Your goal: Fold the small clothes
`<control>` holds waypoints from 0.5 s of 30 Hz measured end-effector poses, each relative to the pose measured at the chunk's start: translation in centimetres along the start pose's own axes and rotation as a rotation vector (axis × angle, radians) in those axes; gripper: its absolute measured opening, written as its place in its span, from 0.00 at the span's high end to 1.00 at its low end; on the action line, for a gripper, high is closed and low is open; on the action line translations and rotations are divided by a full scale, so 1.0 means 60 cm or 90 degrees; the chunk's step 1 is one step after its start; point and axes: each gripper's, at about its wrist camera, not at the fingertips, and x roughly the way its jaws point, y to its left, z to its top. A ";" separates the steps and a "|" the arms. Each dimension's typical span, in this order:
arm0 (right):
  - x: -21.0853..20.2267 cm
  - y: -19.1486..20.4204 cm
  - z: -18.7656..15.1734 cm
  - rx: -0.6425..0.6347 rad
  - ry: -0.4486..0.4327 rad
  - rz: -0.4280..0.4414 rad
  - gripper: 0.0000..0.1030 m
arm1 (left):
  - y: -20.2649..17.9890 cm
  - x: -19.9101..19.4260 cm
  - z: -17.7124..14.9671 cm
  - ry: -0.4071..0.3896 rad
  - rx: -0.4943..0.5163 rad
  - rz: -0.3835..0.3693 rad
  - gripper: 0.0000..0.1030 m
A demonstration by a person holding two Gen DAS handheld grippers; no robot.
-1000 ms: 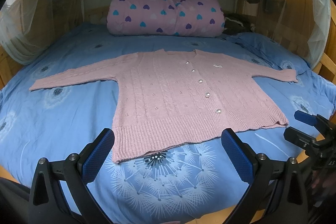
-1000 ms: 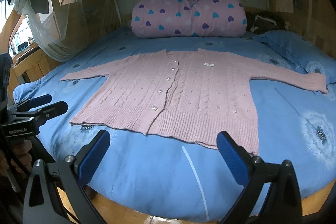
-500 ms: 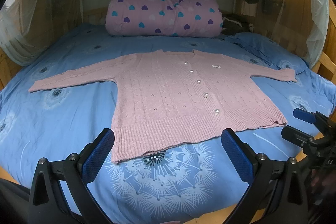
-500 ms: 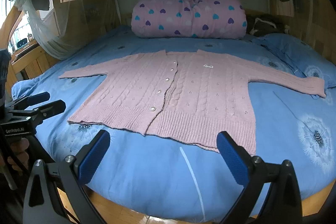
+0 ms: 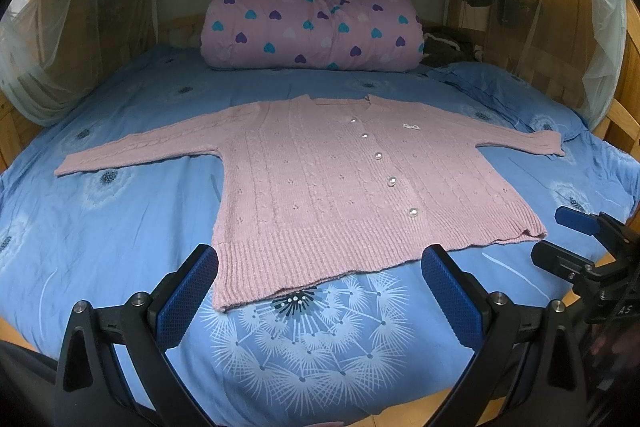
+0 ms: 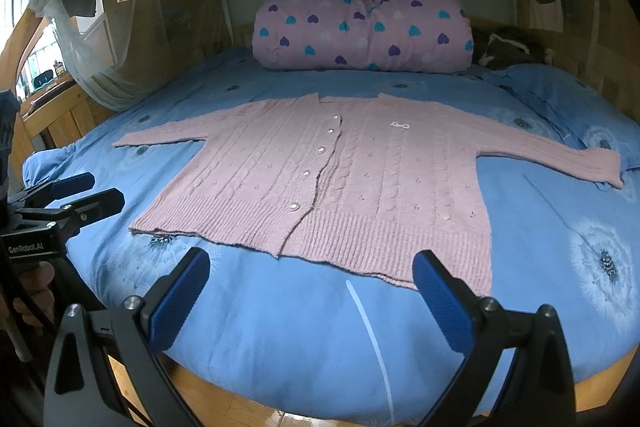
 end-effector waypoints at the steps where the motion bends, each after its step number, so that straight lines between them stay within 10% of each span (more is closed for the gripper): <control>1: 0.000 0.000 0.000 0.000 0.000 0.001 0.00 | 0.000 -0.001 0.000 0.001 -0.001 0.000 0.04; 15: 0.001 0.002 0.000 -0.002 0.003 0.003 0.00 | -0.001 -0.001 -0.001 0.001 0.001 -0.001 0.04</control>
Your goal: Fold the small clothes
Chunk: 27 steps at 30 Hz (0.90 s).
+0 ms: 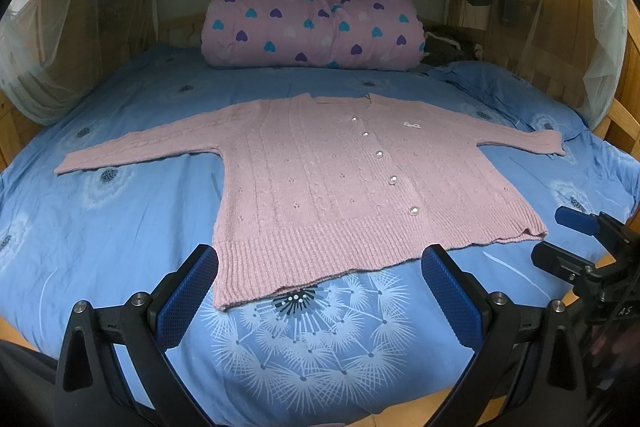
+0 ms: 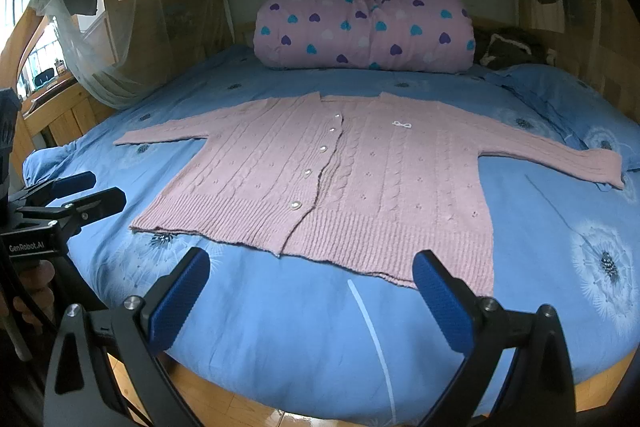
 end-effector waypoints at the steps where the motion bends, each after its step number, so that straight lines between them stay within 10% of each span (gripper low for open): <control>1: 0.000 0.000 0.000 0.000 0.000 0.000 0.00 | -0.001 -0.001 0.000 0.000 0.000 0.000 0.04; 15: 0.033 0.007 0.065 -0.019 0.007 0.015 0.00 | 0.060 0.025 0.055 0.028 -0.079 -0.009 0.04; 22: 0.088 -0.019 0.217 -0.036 -0.021 0.031 0.00 | 0.224 0.057 0.179 -0.049 -0.087 0.040 0.04; 27: 0.109 -0.074 0.307 -0.003 -0.074 0.004 0.00 | 0.425 0.121 0.215 -0.028 -0.253 0.076 0.04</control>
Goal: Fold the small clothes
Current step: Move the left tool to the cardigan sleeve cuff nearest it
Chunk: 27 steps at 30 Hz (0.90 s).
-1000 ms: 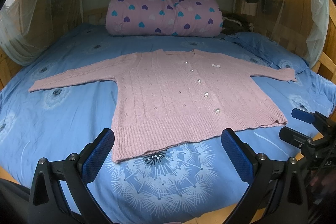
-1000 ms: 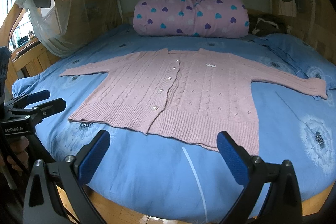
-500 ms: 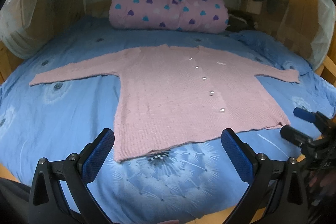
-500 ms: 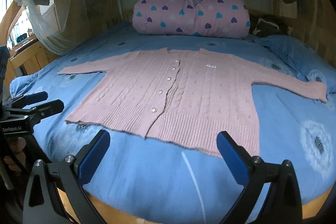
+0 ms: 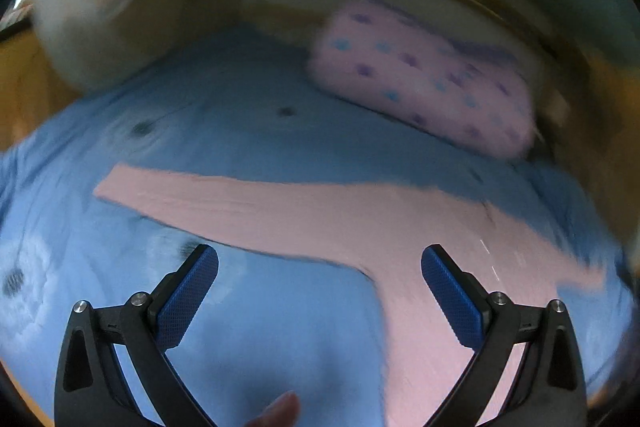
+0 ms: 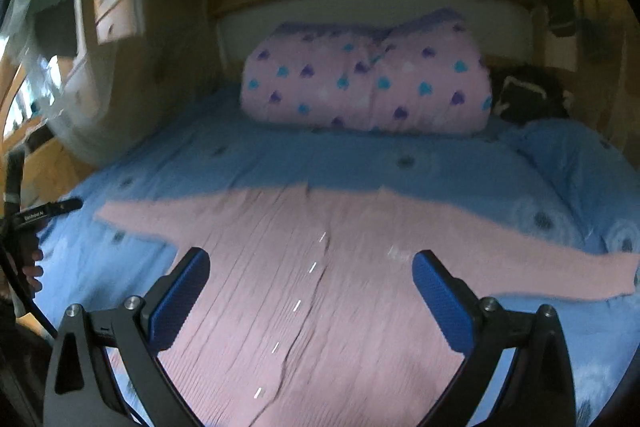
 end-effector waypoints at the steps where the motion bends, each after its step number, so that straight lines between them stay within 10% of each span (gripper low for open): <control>1: 0.004 -0.016 0.008 0.009 -0.007 -0.003 0.00 | 0.028 0.011 0.010 -0.003 -0.028 0.016 0.04; 16: 0.049 -0.024 -0.017 -0.014 0.067 0.043 0.00 | 0.423 0.187 -0.001 0.051 -0.441 0.101 0.04; 27: 0.107 -0.010 -0.016 -0.038 0.097 0.027 0.00 | 0.489 0.225 0.000 -0.010 -0.481 0.016 0.05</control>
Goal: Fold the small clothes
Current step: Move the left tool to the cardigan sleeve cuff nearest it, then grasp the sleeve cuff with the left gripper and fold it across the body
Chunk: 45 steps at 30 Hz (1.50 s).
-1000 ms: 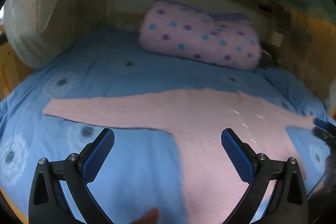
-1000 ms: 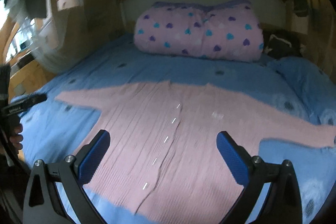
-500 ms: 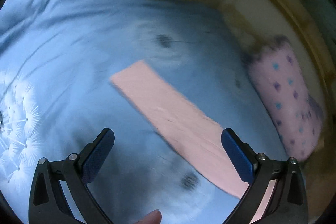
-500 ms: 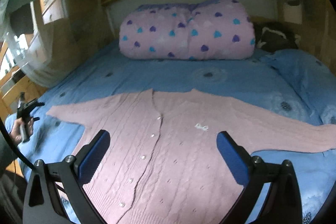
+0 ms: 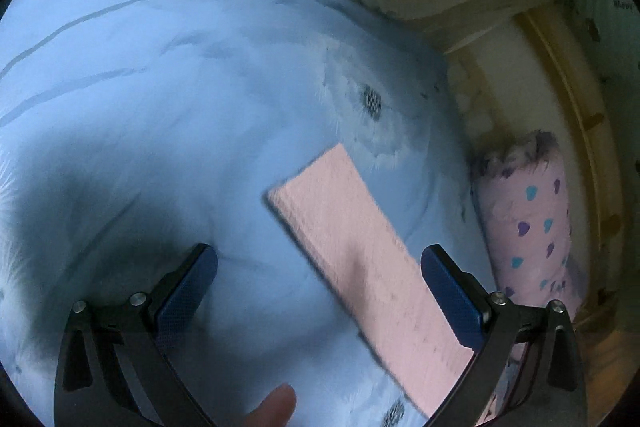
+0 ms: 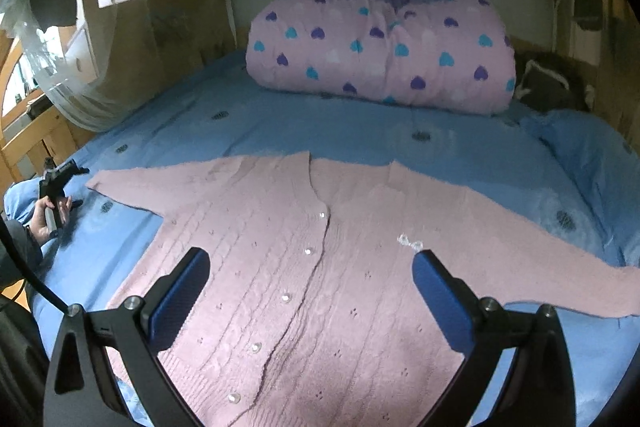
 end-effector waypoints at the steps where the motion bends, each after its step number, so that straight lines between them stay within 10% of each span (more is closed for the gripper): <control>1: 0.010 -0.002 -0.001 0.002 0.010 0.001 0.00 | -0.003 0.005 0.006 0.002 0.001 -0.004 0.05; 21: 0.050 0.056 -0.010 -0.103 0.035 0.033 0.00 | -0.022 0.045 0.038 -0.012 0.042 -0.087 0.10; 27: 0.053 0.066 -0.012 -0.139 0.040 0.019 0.00 | 0.013 0.027 0.034 -0.046 0.003 -0.111 0.37; 32: 0.051 0.071 -0.012 -0.143 0.039 0.027 0.00 | 0.038 0.031 0.038 -0.042 -0.042 -0.059 0.94; 45: 0.053 0.013 0.003 -0.075 0.033 -0.027 0.00 | -0.076 -0.017 0.040 -0.069 0.006 -0.090 0.97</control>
